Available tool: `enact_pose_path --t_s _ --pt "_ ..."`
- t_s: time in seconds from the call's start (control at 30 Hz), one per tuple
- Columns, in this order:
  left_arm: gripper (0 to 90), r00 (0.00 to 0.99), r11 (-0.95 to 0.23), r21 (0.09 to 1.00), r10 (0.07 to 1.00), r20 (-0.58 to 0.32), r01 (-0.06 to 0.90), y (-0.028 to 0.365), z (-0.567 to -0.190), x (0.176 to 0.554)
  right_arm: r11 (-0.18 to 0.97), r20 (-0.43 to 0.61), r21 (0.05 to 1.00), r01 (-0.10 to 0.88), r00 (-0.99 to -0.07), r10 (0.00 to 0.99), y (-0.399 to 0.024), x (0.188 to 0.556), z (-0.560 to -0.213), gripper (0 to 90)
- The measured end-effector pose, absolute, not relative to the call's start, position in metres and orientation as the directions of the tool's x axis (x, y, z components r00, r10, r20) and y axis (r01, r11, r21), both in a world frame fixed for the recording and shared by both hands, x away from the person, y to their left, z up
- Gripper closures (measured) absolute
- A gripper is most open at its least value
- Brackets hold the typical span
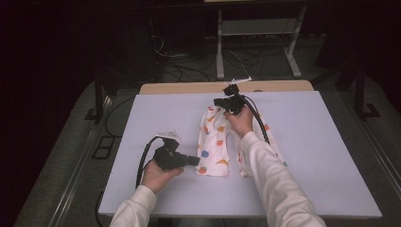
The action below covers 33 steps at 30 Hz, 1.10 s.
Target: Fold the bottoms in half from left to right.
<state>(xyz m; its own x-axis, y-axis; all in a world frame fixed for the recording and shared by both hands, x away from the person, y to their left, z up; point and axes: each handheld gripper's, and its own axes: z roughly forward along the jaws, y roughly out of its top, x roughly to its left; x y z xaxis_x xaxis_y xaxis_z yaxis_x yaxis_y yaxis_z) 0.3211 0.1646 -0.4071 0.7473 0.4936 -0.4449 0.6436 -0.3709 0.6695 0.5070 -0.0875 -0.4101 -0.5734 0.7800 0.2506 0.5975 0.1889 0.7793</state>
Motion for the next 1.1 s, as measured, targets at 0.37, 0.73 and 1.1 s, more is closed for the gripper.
enact_pose_path --t_s 0.37,0.73,1.1 --pt "89.6 0.773 -0.385 0.685 0.455 -0.443 0.619 0.147 -0.402 0.320 0.183 0.253 0.783 0.595 -0.573 0.779 -0.098 0.508 -0.407 88.6" --pt "89.6 0.797 -0.409 0.691 0.411 -0.443 0.596 0.126 -0.396 0.318 0.166 0.254 0.784 0.598 -0.553 0.793 -0.113 0.506 -0.405 88.6" --pt "89.6 0.818 -0.424 0.704 0.376 -0.436 0.570 0.111 -0.389 0.318 0.150 0.259 0.789 0.596 -0.544 0.798 -0.126 0.505 -0.404 88.6"
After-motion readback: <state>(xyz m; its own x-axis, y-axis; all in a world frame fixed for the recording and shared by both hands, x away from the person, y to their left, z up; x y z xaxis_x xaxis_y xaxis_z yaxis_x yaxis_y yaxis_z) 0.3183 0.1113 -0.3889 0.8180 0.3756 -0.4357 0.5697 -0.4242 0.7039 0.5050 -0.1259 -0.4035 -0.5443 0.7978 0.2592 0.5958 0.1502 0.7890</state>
